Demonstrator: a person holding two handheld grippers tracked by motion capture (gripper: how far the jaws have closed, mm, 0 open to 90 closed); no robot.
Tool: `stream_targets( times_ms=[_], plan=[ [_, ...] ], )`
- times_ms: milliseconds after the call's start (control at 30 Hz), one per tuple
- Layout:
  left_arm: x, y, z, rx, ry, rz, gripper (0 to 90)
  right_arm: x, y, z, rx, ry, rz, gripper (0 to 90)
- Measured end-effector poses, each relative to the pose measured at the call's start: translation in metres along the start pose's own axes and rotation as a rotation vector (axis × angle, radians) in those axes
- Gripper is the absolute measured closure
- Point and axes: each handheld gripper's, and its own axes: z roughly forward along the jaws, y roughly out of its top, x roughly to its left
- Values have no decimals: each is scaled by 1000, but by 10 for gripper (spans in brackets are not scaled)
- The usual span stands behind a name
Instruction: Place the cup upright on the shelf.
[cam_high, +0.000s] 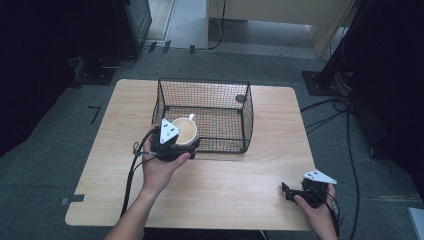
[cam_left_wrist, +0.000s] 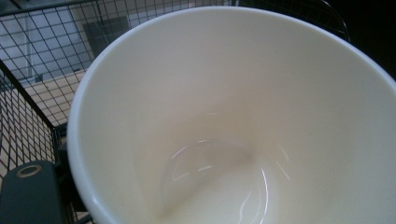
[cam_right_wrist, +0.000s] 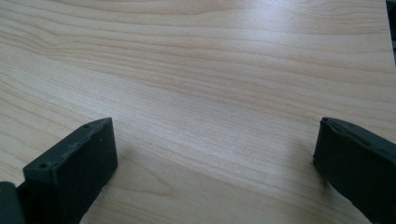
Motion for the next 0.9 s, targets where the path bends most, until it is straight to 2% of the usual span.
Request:
stream_targets(
  times_ms=[133, 367, 700, 800, 900],
  plan=[
    [3, 10, 10, 8, 5, 8, 94, 0, 0, 0, -1, 1, -1, 0],
    [14, 26, 36, 15, 20, -10, 94, 0, 0, 0, 0, 3, 0, 0],
    [27, 37, 76, 53, 35, -30, 94, 1, 0, 0, -1, 13, -7, 0],
    [26, 39, 89, 68, 37, -27, 94, 1, 0, 0, -1, 14, -9, 0],
    [27, 44, 98, 78, 33, -7, 94, 1, 0, 0, -1, 15, -9, 0]
  ],
)
